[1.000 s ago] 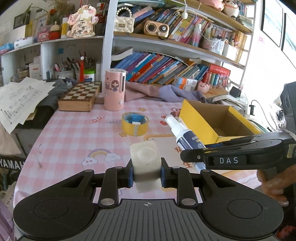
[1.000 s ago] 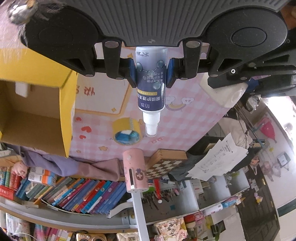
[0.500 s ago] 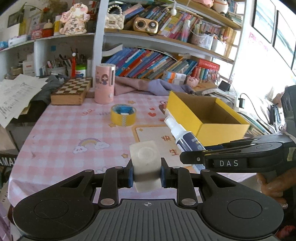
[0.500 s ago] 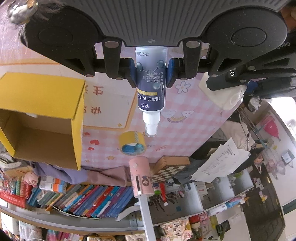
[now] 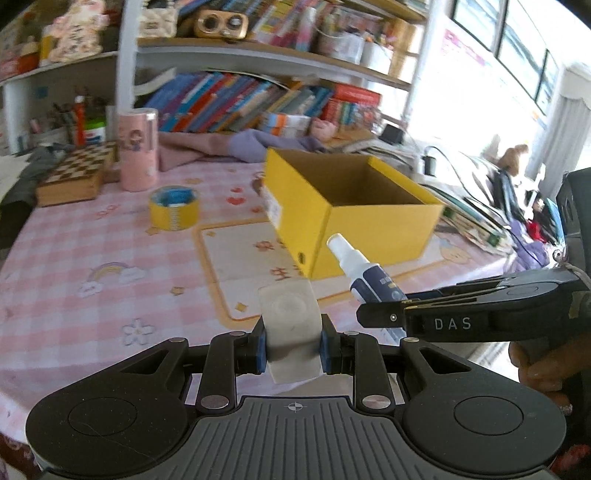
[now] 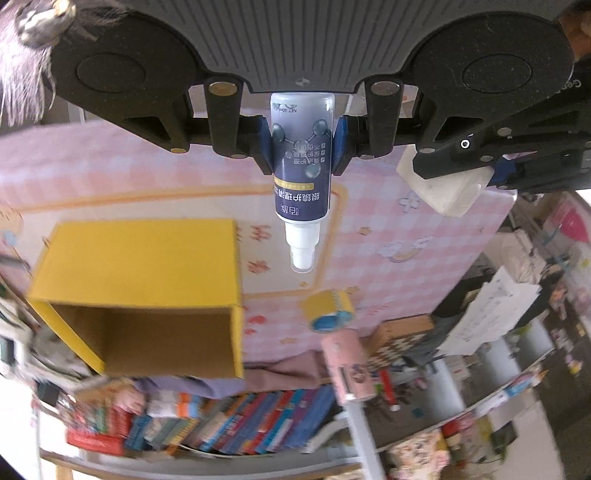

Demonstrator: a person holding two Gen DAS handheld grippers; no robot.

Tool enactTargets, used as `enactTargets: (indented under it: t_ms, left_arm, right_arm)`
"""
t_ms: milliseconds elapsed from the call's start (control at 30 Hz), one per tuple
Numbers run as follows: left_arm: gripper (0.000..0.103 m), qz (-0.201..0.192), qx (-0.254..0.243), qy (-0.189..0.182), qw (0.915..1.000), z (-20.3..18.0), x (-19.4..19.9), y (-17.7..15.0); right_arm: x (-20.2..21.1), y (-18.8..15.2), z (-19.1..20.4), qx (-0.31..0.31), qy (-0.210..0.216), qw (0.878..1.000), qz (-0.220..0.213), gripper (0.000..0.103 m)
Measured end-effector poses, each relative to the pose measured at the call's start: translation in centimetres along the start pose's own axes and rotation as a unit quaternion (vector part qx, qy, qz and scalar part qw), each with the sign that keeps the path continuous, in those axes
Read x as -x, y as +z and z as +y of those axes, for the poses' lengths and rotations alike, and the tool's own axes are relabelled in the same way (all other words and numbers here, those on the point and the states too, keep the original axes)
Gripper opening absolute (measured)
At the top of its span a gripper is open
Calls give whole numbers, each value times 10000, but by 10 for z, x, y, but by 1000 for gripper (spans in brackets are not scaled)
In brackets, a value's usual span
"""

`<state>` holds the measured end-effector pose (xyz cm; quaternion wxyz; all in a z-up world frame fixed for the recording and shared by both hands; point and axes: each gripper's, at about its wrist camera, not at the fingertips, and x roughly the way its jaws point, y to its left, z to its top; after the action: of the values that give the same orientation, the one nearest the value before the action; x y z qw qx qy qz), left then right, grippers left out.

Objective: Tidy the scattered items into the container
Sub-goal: 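Lift the cube and spray bottle and carry both toward the yellow box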

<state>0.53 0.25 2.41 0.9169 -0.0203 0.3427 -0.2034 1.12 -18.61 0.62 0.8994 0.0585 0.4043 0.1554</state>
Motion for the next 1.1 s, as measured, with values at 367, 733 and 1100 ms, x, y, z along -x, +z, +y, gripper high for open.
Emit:
enactTargets:
  t_ms: [367,733,1100]
  left_arm:
    - [25,289,-446,-763,9957,-33,-29,4]
    - [24,272,-773,-1164,9898,-55,-47,17]
    - [24,206,-918,-1245,9878,-62,-60,30]
  right_arm:
    - [25,-22,-36,-566,-620,9965,41,30]
    - [42,-24,-61,-905,-1045,9903,-133,30]
    - [40,-8,-76,-937,-1137,9888,-247,30]
